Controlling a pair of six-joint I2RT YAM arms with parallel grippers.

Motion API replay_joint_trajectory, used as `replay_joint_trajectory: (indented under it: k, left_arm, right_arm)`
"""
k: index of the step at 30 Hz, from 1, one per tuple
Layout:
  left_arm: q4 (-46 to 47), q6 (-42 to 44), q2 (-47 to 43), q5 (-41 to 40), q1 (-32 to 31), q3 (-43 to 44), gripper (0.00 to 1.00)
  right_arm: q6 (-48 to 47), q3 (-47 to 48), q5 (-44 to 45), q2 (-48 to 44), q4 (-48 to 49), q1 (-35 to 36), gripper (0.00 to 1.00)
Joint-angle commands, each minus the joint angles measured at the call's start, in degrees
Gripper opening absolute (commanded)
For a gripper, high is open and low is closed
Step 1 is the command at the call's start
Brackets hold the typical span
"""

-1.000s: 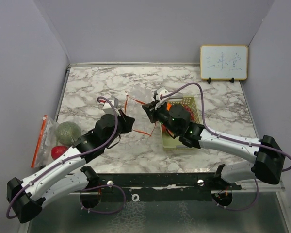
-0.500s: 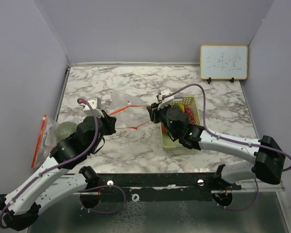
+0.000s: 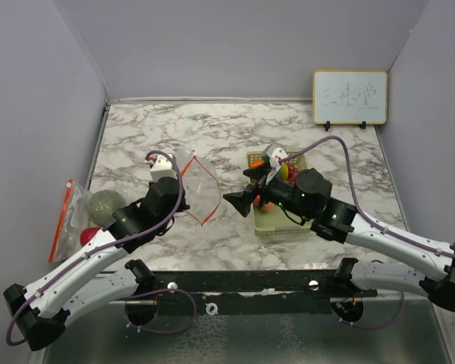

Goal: Place the food in the zip-top bag and seal the zipper
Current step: Open the zipper of the food storage bag, then pick up the fake fruit from the bin.

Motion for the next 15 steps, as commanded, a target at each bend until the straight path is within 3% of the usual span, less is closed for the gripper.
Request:
replay_joint_trajectory:
  k: [1, 7, 10, 15]
  left_arm:
    - [4.63, 1.86, 1.84, -0.68, 0.14, -0.85, 0.00]
    - [5.83, 2.46, 5.59, -1.16, 0.09, -0.82, 0.00]
    - [8.16, 2.43, 6.44, 0.07, 0.13, -1.68, 0.00]
    - [10.88, 1.95, 7.62, 1.84, 0.10, -3.09, 0.00]
  right_arm:
    - [6.53, -2.41, 11.15, -5.67, -12.86, -0.24, 1.00]
    - [18.79, -0.97, 27.44, 1.55, -31.90, -1.59, 0.99]
    - [22.25, -0.15, 28.39, 6.28, -34.58, -3.01, 1.00]
    - [20.80, -1.31, 23.33, 10.89, -30.17, -8.50, 1.00]
